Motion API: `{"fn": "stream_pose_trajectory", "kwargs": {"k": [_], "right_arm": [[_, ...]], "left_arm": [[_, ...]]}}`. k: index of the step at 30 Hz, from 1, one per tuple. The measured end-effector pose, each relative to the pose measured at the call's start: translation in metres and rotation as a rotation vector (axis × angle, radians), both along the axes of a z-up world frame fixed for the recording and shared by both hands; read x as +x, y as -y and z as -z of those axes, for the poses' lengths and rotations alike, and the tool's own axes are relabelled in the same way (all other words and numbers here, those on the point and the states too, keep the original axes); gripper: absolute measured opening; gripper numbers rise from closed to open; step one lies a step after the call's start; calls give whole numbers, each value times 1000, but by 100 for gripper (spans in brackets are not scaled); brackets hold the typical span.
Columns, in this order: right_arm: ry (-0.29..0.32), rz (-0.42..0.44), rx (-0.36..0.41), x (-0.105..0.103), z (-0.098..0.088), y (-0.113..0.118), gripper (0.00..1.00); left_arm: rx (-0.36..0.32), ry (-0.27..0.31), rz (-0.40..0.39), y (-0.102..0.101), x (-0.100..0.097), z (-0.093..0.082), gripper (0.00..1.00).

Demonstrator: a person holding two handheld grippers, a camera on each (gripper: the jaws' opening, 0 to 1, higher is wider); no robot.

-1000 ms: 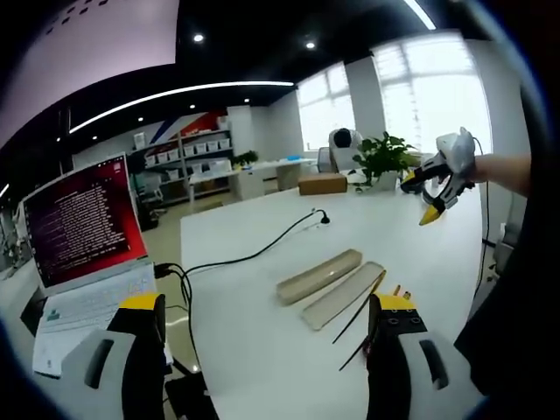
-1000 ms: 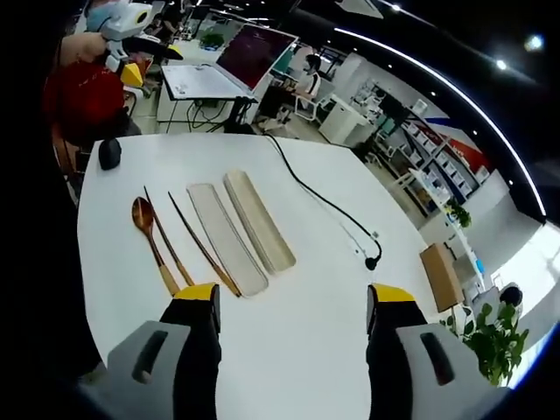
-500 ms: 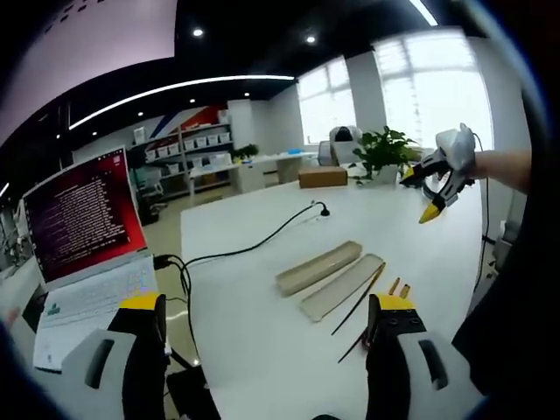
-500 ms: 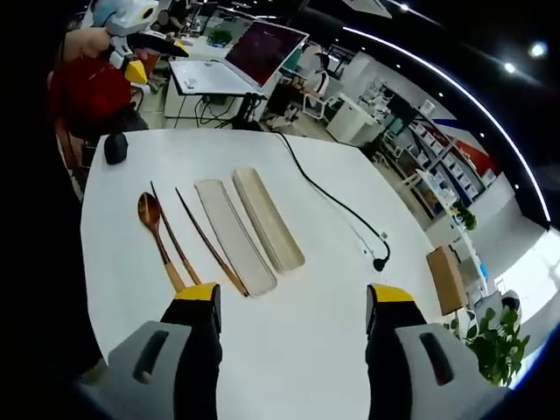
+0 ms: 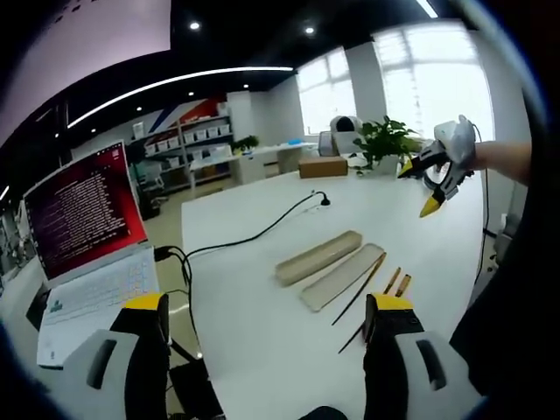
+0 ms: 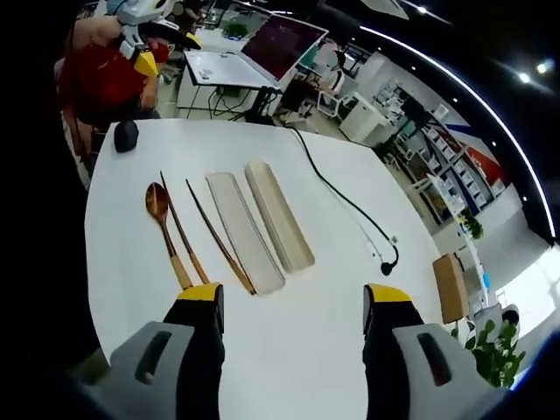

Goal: Arrange the utensils inside the cutlery case until each visible utensil rests in its matching compartment.

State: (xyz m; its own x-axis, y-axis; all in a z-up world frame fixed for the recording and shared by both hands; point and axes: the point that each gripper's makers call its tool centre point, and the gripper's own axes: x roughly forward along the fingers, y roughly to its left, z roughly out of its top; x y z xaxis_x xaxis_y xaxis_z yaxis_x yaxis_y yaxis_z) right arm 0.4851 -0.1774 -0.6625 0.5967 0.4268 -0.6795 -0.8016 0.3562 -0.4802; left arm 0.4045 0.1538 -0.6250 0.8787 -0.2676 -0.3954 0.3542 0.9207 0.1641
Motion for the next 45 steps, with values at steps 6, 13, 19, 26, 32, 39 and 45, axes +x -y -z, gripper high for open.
{"fn": "stream_pose_trajectory", "kwargs": {"k": [6, 13, 19, 26, 32, 39, 45], "right_arm": [[-5, -11, -11, -2, 1, 0, 64], [-14, -27, -21, -4, 3, -1, 64], [-16, -39, -25, -4, 4, -4, 64], [-28, -63, -41, -4, 10, -12, 64], [-44, -85, -49, -7, 17, -20, 63], [-53, -105, -56, -7, 22, -27, 63], [-53, -121, -51, -3, 22, -35, 64]], "left_arm": [[3, 1, 0, 1, 0, -2, 95], [10, 1, 3, 1, -2, -4, 95], [13, 6, -12, -5, -4, -5, 95], [5, -6, -28, -8, -8, -2, 93], [6, -8, -36, -10, -13, -1, 93], [10, -9, -61, -19, -19, -1, 91], [10, -8, -81, -25, -23, -3, 89]]}}
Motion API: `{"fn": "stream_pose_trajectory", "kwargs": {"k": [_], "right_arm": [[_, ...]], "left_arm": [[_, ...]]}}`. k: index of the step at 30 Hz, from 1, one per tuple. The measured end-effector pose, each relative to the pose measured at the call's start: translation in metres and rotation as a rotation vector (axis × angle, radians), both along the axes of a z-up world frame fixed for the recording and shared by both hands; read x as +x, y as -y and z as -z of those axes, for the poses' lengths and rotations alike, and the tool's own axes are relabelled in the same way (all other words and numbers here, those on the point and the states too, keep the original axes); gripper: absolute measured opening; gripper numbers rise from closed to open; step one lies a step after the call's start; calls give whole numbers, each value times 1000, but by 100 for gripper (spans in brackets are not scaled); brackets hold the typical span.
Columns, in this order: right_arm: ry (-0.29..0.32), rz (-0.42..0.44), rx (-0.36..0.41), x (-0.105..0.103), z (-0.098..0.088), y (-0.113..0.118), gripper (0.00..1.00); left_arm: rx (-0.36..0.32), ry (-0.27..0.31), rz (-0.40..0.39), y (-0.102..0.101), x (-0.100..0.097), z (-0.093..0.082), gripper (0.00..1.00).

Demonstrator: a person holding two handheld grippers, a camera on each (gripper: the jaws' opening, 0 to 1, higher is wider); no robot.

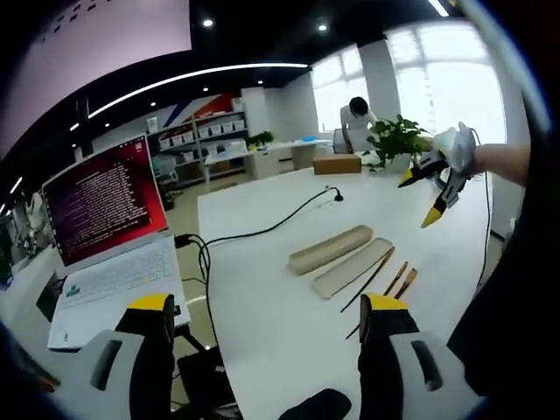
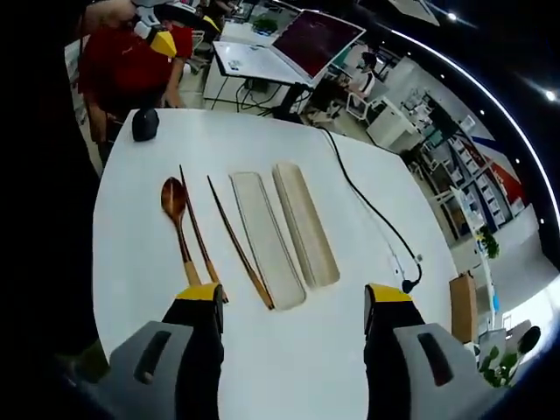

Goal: Arrange the utensils inside the cutlery case until each visible utensil rests in its matching compartment.

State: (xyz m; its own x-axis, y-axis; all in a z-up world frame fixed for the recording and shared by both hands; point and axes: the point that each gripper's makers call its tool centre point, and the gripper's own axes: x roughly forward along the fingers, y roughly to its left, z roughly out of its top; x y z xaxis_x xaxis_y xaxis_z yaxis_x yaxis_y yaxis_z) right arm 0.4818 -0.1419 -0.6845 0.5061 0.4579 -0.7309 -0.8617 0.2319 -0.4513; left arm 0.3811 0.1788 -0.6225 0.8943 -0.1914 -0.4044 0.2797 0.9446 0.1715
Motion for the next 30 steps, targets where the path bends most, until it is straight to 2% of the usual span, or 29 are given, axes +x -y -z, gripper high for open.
{"fn": "stream_pose_trajectory", "kwargs": {"k": [9, 17, 23, 30], "right_arm": [[-9, -30, -13, 1, 4, -7, 63], [-4, -50, -26, 5, 3, -11, 63], [-7, -61, -36, 8, 2, -12, 63], [0, -65, -30, 9, 1, -18, 63]], "left_arm": [[-26, -2, -26, -4, -3, -2, 87], [-6, -17, -33, -8, -4, -2, 88], [24, -31, -5, -8, -6, -2, 88], [30, -15, -13, -15, -5, -7, 88]]}}
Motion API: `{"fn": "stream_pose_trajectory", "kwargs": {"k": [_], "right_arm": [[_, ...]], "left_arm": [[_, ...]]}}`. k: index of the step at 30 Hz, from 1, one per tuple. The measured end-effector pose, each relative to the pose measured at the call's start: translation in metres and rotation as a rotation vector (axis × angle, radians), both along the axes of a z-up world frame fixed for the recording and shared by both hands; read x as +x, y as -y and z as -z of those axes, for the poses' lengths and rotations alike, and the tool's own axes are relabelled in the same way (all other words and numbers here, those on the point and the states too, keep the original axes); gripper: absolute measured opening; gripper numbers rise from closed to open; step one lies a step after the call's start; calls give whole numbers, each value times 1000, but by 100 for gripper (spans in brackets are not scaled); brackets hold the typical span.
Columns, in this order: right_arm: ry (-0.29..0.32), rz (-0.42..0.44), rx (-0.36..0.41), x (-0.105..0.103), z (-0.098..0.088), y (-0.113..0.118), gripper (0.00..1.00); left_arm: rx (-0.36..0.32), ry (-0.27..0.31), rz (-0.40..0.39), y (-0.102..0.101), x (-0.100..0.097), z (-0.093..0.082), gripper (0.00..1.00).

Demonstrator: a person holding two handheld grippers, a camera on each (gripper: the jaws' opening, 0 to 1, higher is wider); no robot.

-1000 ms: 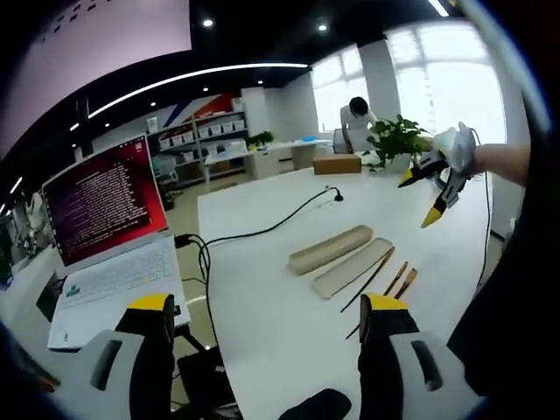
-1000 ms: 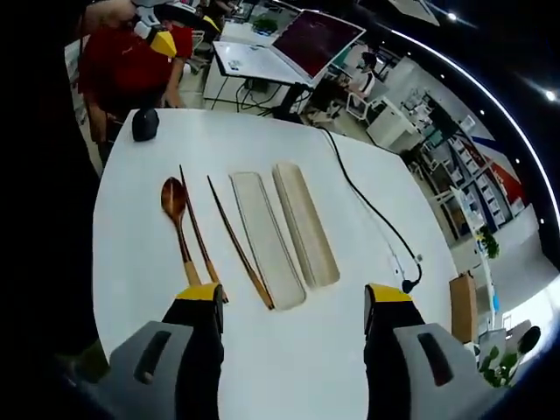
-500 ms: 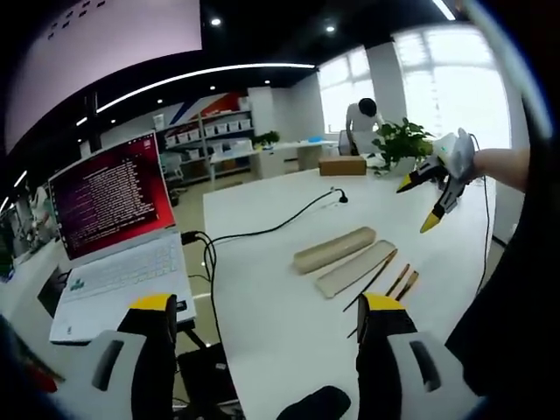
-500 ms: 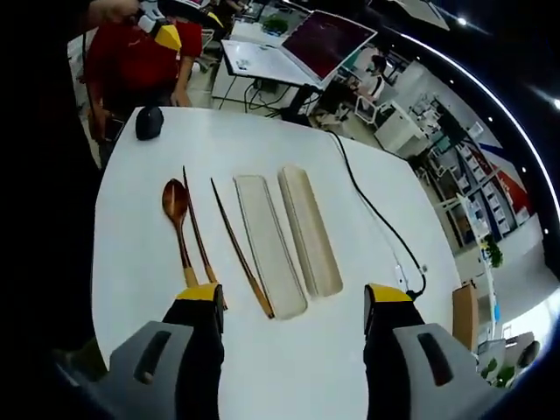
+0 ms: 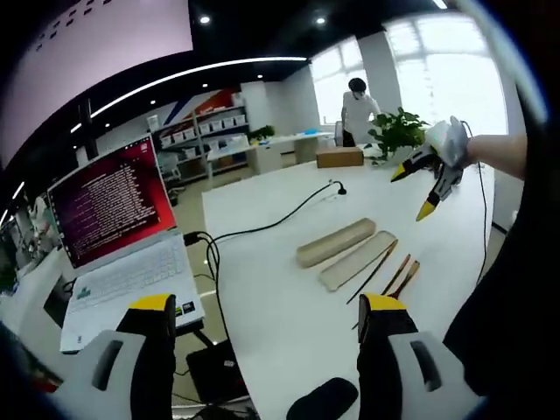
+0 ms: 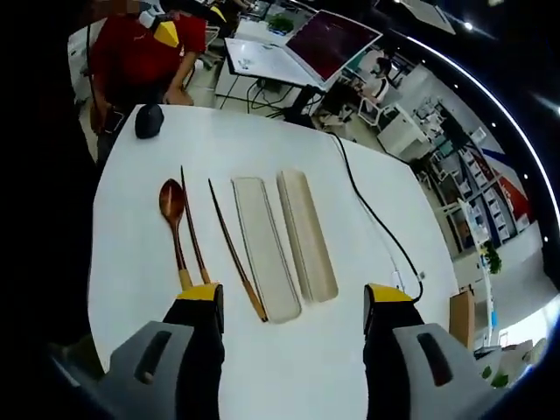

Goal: Arrange the utensils inside the cutlery case until each visible utensil rests in its matching compartment.

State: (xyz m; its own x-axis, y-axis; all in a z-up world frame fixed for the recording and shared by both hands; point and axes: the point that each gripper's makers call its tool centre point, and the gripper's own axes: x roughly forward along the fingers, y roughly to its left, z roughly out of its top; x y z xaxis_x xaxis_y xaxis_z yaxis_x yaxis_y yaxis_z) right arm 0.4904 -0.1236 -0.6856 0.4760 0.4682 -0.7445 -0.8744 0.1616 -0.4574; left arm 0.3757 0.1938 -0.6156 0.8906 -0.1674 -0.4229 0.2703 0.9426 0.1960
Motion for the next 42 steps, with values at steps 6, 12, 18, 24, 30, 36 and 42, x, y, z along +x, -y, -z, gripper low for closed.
{"fn": "stream_pose_trajectory", "kwargs": {"k": [6, 12, 18, 24, 30, 36, 42], "right_arm": [[-4, -29, -14, -3, 5, -8, 63], [-31, -89, -29, -11, 11, -28, 63], [-43, -98, -27, -12, 16, -32, 62], [-63, -97, -15, -14, 18, -36, 60], [-70, -101, -9, -16, 20, -39, 59], [-95, -85, -11, -18, 26, -35, 57], [-118, -94, -25, -30, 37, -34, 56]], "left_arm": [[4, -9, 11, 3, -2, 6, 88], [6, -17, 17, 3, -7, 11, 88], [-4, -36, 5, 6, -12, 20, 88], [13, -50, 5, 5, -13, 22, 88], [19, -37, 0, 4, -9, 16, 88], [19, -59, 12, 11, -7, 22, 88], [8, -64, 19, 12, -5, 26, 87]]}}
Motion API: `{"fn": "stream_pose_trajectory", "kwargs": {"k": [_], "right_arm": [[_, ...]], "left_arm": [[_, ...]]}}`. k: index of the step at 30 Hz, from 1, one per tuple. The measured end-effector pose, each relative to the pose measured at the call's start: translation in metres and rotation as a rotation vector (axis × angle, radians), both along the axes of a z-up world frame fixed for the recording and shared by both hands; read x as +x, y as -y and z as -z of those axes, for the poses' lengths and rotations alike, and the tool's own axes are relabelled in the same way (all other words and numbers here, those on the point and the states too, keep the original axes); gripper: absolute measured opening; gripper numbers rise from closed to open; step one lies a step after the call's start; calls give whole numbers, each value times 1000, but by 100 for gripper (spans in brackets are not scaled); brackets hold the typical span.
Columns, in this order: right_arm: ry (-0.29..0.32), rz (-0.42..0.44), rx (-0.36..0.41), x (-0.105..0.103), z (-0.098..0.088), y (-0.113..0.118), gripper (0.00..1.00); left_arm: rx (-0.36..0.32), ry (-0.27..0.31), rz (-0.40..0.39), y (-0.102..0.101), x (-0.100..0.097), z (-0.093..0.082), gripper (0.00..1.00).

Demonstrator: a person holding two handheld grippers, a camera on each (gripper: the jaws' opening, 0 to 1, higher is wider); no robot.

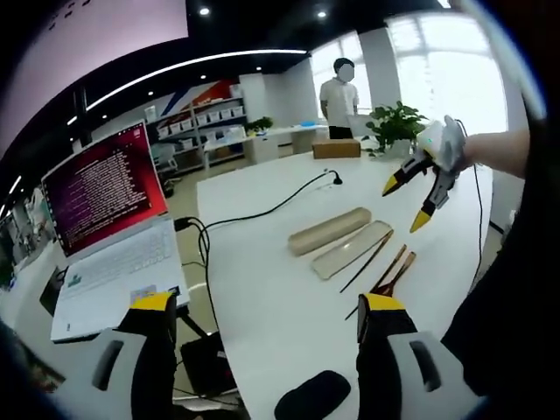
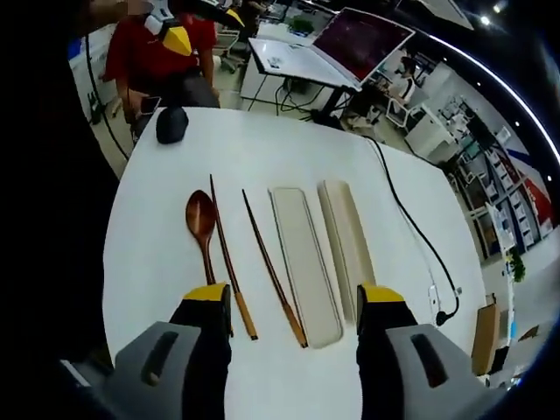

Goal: Arrange the utensils inside the cutlery case until each visible utensil rests in its matching compartment.

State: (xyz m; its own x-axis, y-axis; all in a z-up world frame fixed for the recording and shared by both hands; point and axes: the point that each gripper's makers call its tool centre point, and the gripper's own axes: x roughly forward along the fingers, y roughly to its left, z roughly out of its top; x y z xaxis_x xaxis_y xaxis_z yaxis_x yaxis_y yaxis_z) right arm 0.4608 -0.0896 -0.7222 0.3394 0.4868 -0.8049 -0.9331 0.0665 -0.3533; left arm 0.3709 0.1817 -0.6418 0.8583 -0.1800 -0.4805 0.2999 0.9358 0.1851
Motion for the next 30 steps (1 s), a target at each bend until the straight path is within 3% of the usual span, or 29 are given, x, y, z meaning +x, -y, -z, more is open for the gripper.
{"fn": "stream_pose_trajectory", "kwargs": {"k": [4, 9, 15, 30], "right_arm": [[-1, -2, 1, -5, 3, 1, 55], [-18, -23, -17, -15, 8, 1, 56], [-13, -15, -7, -10, 6, -2, 55], [-34, -7, 1, -8, 9, -6, 52]], "left_arm": [[-4, 24, 12, 5, -2, -4, 87], [-1, -1, 31, 10, -5, 3, 87], [-11, 15, 20, 9, -5, -4, 87], [-8, 10, 17, 7, -5, -2, 87]]}}
